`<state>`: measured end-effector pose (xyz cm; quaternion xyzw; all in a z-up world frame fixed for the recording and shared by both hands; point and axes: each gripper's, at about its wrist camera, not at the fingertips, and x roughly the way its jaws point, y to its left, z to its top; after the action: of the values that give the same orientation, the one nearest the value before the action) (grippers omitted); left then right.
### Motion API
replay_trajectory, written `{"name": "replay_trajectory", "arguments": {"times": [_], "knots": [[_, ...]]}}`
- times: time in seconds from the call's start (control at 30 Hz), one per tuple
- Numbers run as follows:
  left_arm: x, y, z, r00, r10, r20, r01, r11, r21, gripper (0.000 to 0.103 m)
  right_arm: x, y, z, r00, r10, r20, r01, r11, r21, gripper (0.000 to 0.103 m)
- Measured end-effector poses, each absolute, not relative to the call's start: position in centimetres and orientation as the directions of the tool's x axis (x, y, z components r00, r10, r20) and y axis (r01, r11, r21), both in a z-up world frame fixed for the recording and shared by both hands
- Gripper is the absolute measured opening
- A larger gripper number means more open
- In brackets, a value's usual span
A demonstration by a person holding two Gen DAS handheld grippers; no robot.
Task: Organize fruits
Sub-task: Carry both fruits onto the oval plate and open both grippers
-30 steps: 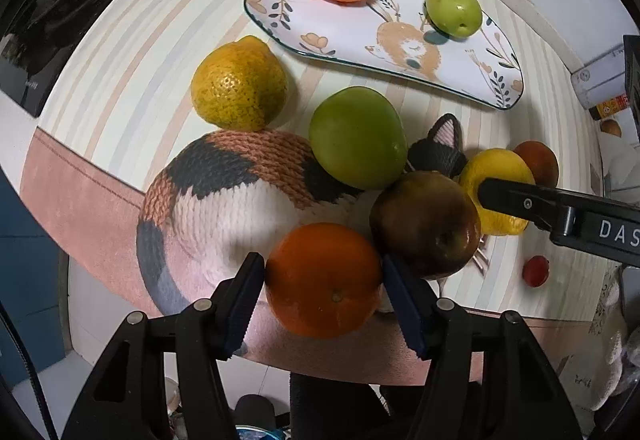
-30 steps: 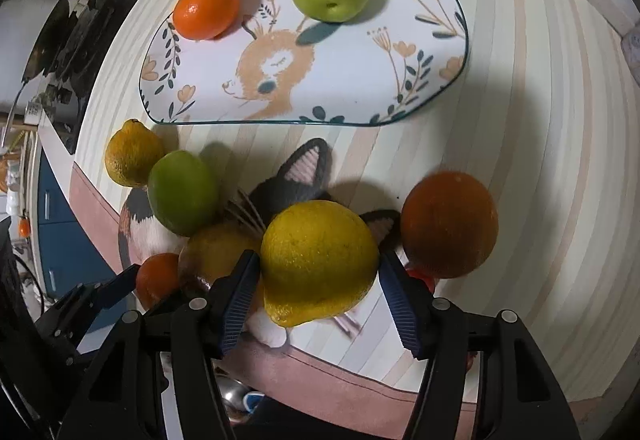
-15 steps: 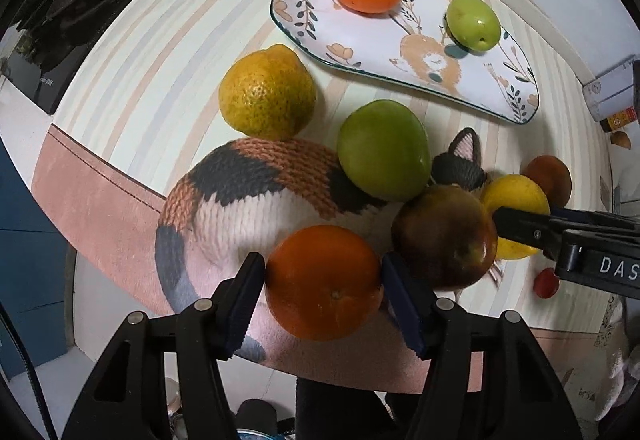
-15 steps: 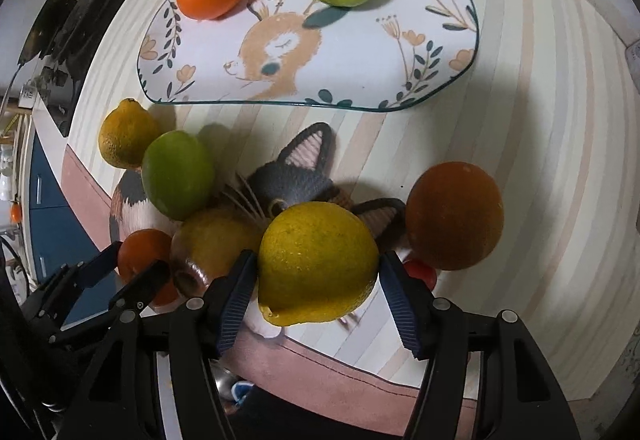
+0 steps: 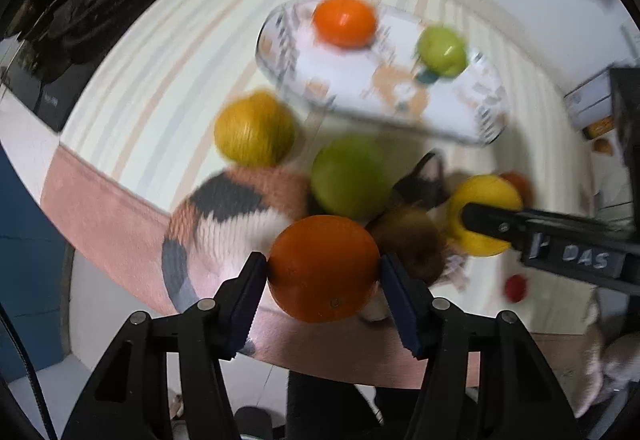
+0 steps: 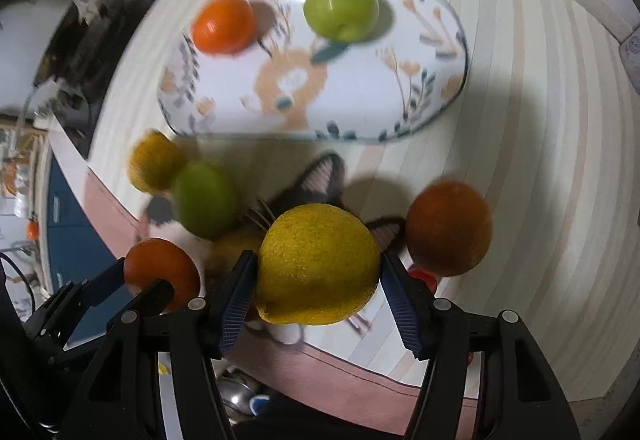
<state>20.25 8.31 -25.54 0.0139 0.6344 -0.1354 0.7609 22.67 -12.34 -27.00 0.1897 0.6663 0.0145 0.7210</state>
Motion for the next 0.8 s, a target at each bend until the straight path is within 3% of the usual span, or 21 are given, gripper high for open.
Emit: {"name": "replay_trajectory", "arguments": {"times": [0.17,0.3,0.53,0.6,0.8], "knots": [[23.6,7.1,-20.8,0.221,-0.261,-0.94,0.25,0.947,-0.204,0.056,25.5,-13.7,-24.1,0.192,0.285,-0.939,0.243,0.913,0.327,0.065],[27.7,6.3,-19.9,0.249,-0.253,-0.935,0.254,0.949,-0.189,0.056,28.9,-14.1,-24.5,0.205,0.284,-0.937,0.26,0.907,0.332,0.065],[35.9,6.8,-24.0,0.147,-0.234,-0.961,0.169,0.963,-0.209,0.056,33.0,-13.2,-28.1,0.178,0.334,-0.926,0.292,0.881,0.373,0.065],[37.4,6.8,-25.1,0.11,-0.247,-0.963,0.153,0.961,-0.229,0.047,33.6,-12.6,-28.9,0.169,0.352,-0.921,0.288,0.876,0.388,0.065],[39.4,6.6,-26.0,0.069,-0.262,-0.963,0.144,0.957,-0.25,0.047,34.3,-10.8,-30.9,0.143,0.358,-0.923,0.267,0.884,0.384,0.065]]}}
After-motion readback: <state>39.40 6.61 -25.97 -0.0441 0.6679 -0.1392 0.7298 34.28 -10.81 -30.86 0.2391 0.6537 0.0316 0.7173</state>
